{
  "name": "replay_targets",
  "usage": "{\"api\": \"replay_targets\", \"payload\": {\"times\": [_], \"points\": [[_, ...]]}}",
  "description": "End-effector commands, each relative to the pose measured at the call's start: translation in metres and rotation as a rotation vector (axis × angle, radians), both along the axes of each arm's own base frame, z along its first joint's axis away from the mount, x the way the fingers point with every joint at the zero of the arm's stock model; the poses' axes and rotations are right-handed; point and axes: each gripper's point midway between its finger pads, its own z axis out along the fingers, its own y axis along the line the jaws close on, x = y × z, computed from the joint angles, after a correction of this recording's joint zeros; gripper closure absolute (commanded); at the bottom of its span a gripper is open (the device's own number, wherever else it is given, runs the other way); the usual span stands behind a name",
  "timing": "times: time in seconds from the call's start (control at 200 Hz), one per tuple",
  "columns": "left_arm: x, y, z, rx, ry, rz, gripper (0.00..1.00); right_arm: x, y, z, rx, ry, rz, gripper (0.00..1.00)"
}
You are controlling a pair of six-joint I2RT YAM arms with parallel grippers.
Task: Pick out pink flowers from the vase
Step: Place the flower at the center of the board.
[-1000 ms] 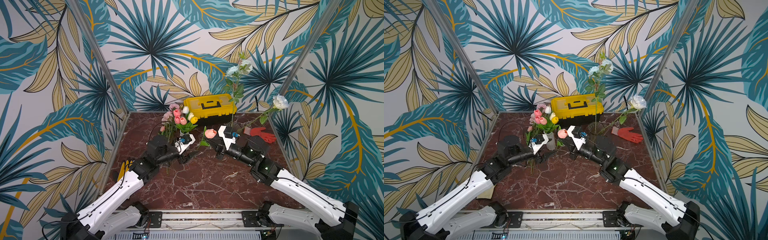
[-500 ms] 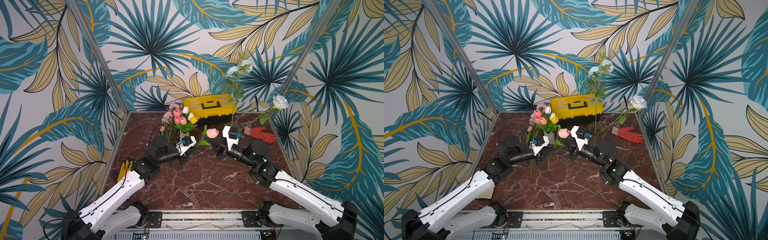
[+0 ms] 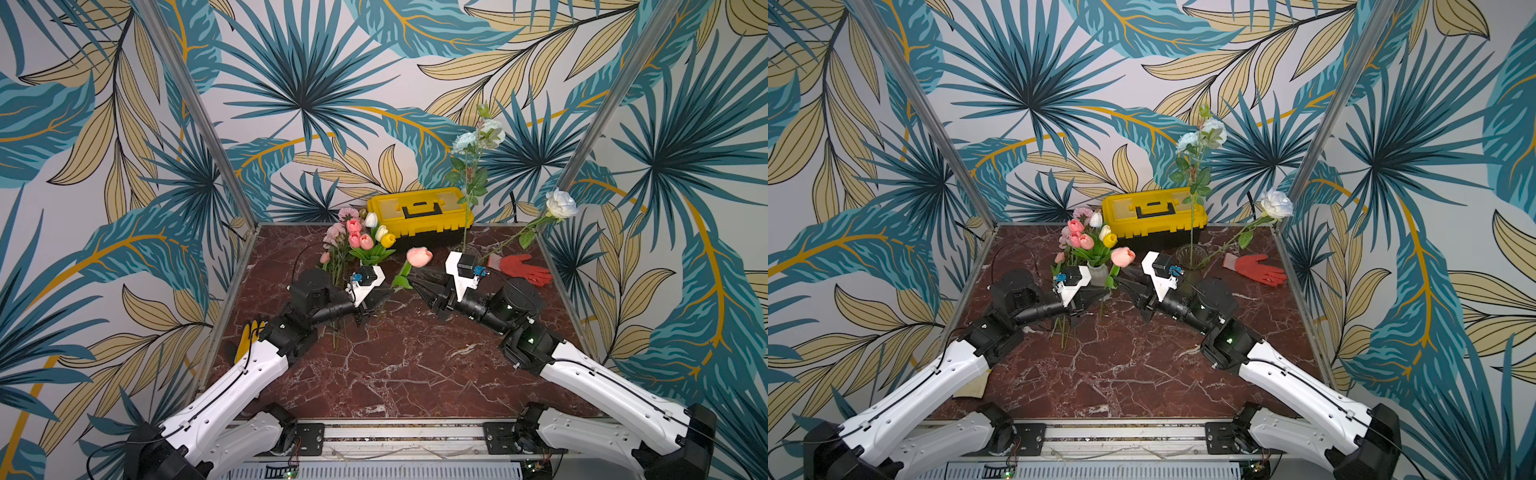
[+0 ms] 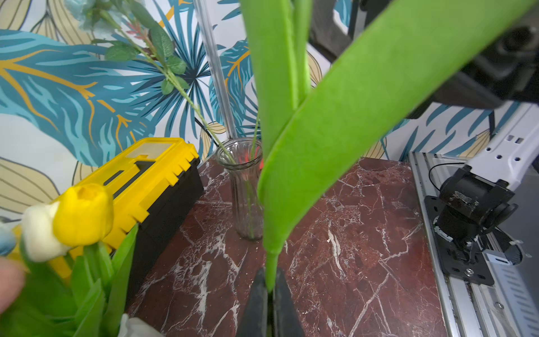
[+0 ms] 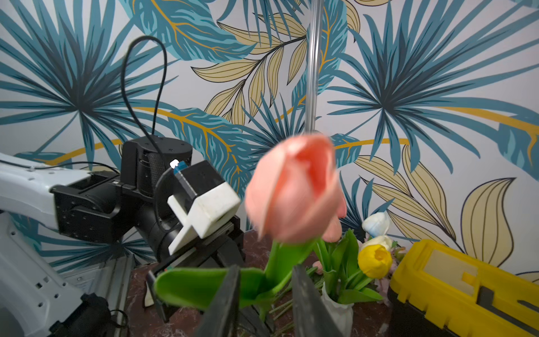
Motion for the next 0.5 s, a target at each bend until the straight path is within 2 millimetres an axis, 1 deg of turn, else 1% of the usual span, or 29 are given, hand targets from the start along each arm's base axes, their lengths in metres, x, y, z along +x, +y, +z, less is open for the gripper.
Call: {"api": "replay_targets", "payload": {"times": [0.0,0.085,0.155,0.2,0.295,0.355,0.441,0.456,0.496], "points": [[0.012,0.024,0.014,-0.066,0.014,0.128,1.00,-0.003,-0.008,0.003,-0.022,-0.004,-0.021,0.62],[0.027,0.050,0.018,-0.104,0.037,0.275,1.00,-0.005,-0.015,0.002,-0.029,-0.019,-0.048,0.61],[0.041,0.078,0.017,-0.123,0.071,0.426,1.00,-0.007,-0.020,0.001,-0.036,-0.028,-0.066,0.60],[0.050,0.097,0.012,-0.132,0.111,0.532,1.00,-0.008,-0.023,0.000,-0.045,-0.028,-0.073,0.60],[0.064,0.137,-0.002,-0.128,0.215,0.731,1.00,-0.011,-0.027,-0.002,-0.059,-0.028,-0.079,0.57],[0.069,0.157,-0.014,-0.121,0.278,0.806,1.00,-0.013,-0.031,-0.002,-0.056,-0.026,-0.084,0.57],[0.077,0.179,-0.030,-0.131,0.361,0.870,1.00,-0.015,-0.034,-0.003,-0.047,-0.022,-0.094,0.57],[0.077,0.182,-0.039,-0.118,0.396,0.887,1.00,-0.015,-0.035,-0.002,-0.046,-0.023,-0.097,0.57],[0.080,0.191,-0.050,-0.109,0.433,0.927,1.00,-0.014,-0.036,-0.003,-0.047,-0.021,-0.101,0.57]]}}
